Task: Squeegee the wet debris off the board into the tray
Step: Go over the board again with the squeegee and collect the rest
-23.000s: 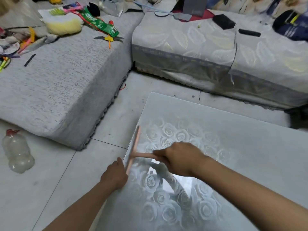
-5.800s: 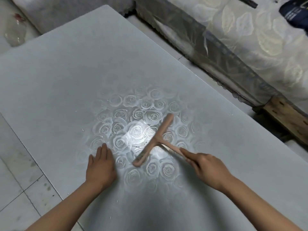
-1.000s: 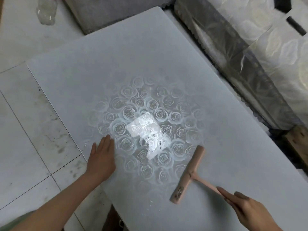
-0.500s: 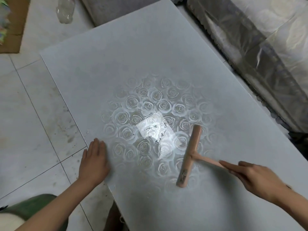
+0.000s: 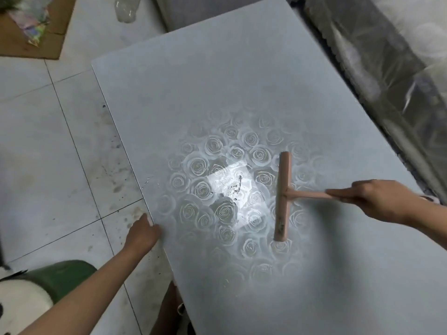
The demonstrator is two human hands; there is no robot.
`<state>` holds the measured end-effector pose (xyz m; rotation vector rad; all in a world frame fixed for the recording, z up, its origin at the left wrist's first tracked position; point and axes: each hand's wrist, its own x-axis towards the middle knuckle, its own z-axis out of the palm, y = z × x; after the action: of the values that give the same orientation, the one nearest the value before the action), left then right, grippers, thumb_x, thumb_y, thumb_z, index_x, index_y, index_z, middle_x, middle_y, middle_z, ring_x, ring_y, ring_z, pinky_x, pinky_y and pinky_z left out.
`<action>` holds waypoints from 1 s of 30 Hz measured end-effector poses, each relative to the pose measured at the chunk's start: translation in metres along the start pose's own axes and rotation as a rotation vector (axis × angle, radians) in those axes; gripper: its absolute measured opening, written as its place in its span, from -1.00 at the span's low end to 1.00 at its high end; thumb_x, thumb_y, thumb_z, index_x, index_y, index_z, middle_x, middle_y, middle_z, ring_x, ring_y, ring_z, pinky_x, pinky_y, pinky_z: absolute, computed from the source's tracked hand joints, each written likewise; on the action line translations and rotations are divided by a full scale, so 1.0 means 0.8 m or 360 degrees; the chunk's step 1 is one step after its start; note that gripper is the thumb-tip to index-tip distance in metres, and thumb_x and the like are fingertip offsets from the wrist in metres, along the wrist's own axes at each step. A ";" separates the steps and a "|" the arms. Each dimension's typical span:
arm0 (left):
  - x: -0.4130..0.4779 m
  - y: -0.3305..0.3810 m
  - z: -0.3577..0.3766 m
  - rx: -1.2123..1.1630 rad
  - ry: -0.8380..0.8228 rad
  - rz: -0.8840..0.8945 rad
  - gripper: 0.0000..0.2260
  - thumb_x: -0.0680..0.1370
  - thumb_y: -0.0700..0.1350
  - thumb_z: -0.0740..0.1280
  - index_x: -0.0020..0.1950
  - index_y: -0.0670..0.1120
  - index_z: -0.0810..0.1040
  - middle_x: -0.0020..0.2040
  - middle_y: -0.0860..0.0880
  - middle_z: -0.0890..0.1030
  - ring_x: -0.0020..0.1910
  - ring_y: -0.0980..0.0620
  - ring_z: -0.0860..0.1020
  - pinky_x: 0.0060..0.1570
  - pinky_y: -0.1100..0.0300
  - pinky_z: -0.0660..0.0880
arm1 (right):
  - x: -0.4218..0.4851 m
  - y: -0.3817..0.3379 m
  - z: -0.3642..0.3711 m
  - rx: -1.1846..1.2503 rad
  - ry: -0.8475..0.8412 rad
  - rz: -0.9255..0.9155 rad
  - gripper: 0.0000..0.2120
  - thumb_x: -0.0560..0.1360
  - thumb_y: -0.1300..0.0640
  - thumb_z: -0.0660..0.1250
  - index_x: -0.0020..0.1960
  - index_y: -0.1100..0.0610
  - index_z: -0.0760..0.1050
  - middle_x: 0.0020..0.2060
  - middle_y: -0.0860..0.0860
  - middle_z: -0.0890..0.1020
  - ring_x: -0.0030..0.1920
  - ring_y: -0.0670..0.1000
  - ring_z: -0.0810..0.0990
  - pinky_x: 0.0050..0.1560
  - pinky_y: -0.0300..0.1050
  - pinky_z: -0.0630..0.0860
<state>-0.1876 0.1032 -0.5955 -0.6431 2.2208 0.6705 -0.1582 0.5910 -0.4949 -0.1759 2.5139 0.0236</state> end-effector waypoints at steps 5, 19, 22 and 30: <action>0.025 -0.003 -0.007 -0.0178 -0.0053 -0.0104 -0.91 0.47 -0.19 0.22 -0.19 -0.12 0.50 -0.24 -0.10 0.50 -0.13 -0.09 0.45 -0.16 0.12 0.31 | 0.059 -0.061 -0.011 -0.0061 -0.0060 -0.0187 -0.55 0.62 0.00 0.07 0.41 -0.42 0.13 -0.14 -0.15 0.41 0.06 0.00 0.54 -0.11 -0.19 0.33; 0.045 -0.012 -0.010 -0.0278 -0.0062 -0.0185 -0.85 0.53 -0.24 0.21 -0.03 -0.05 0.54 -0.12 -0.09 0.59 -0.22 -0.06 0.55 -0.38 0.24 0.40 | 0.052 -0.086 -0.034 -0.0278 -0.0079 -0.0223 -0.49 0.60 -0.01 0.01 0.41 -0.47 -0.02 -0.15 -0.15 0.39 0.00 -0.01 0.56 -0.07 -0.21 0.37; 0.040 -0.013 -0.007 -0.0256 -0.0049 -0.0159 -0.83 0.53 -0.25 0.20 -0.01 -0.06 0.55 -0.15 -0.09 0.58 -0.30 -0.03 0.50 -0.41 0.24 0.35 | 0.083 -0.163 -0.025 -0.0091 -0.0049 -0.0399 -0.51 0.57 -0.01 -0.02 0.43 -0.41 0.09 -0.04 -0.05 0.51 0.00 0.07 0.55 -0.09 -0.13 0.32; 0.030 -0.010 -0.013 -0.0296 -0.0123 -0.0115 -0.83 0.53 -0.25 0.23 -0.03 -0.02 0.55 -0.17 -0.01 0.55 -0.04 -0.08 0.51 -0.05 0.16 0.36 | 0.031 -0.124 -0.017 -0.0064 0.0005 -0.0218 -0.54 0.61 -0.06 0.01 0.38 -0.50 -0.01 -0.25 -0.14 0.31 -0.10 0.00 0.56 -0.21 -0.16 0.36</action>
<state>-0.2028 0.0852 -0.6090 -0.7731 2.0696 0.8574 -0.1730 0.4889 -0.4958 -0.3645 2.5000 0.0180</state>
